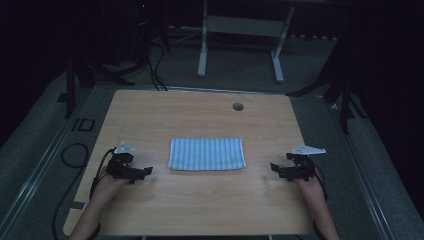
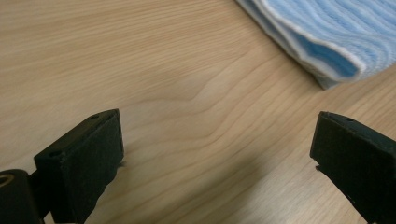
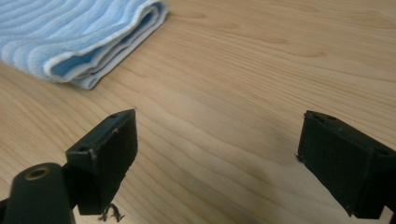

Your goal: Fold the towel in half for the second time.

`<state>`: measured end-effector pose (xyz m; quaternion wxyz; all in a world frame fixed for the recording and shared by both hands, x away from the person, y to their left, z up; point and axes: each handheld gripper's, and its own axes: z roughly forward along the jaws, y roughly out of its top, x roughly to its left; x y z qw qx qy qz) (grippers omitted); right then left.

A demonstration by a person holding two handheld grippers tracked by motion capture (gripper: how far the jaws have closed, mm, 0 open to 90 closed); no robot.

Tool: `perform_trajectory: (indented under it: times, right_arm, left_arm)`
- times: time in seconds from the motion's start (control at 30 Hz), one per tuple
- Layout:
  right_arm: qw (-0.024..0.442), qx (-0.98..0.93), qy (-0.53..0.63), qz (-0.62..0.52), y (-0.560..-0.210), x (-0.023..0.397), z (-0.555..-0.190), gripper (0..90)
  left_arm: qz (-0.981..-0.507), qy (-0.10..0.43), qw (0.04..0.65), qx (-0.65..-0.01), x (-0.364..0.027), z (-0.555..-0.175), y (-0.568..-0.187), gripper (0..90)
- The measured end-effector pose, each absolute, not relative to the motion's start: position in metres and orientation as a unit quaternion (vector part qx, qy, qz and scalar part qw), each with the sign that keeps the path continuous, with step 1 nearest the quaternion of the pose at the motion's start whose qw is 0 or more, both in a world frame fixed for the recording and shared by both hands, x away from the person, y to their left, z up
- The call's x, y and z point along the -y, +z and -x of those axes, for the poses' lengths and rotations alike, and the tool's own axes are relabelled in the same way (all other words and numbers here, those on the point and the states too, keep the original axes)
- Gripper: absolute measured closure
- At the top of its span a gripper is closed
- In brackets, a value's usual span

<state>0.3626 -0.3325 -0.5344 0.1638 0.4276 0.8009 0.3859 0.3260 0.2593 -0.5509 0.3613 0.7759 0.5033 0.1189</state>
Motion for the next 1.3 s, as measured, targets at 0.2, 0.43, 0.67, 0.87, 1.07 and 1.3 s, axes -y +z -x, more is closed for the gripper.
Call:
perform_trajectory:
  times: [0.2, 0.43, 0.67, 0.87, 1.07, 1.3]
  right_arm:
    - [0.183, -0.786, 0.384, -0.448, -0.537, 0.348, -0.357, 11.7]
    - [0.199, -0.776, 0.381, -0.462, -0.541, 0.358, -0.353, 11.7]
    - [0.22, -0.744, 0.408, -0.482, -0.543, 0.369, -0.349, 11.7]
    - [0.234, -0.729, 0.415, -0.491, -0.545, 0.374, -0.347, 12.9]
    - [0.262, -0.7, 0.426, -0.51, -0.545, 0.38, -0.343, 13.0]
    - [0.272, -0.682, 0.42, -0.534, -0.548, 0.385, -0.344, 13.0]
  left_arm:
    - [-0.762, 0.137, 0.358, -0.521, -0.27, -0.321, -0.555, 2.7]
    - [-0.73, 0.161, 0.376, -0.548, -0.281, -0.314, -0.554, 2.7]
    - [-0.693, 0.198, 0.392, -0.572, -0.288, -0.309, -0.554, 2.7]
    - [-0.7, 0.206, 0.384, -0.565, -0.285, -0.307, -0.559, 2.8]
    - [-0.699, 0.227, 0.387, -0.557, -0.281, -0.303, -0.56, 2.8]
    - [-0.687, 0.244, 0.387, -0.565, -0.286, -0.3, -0.559, 2.8]
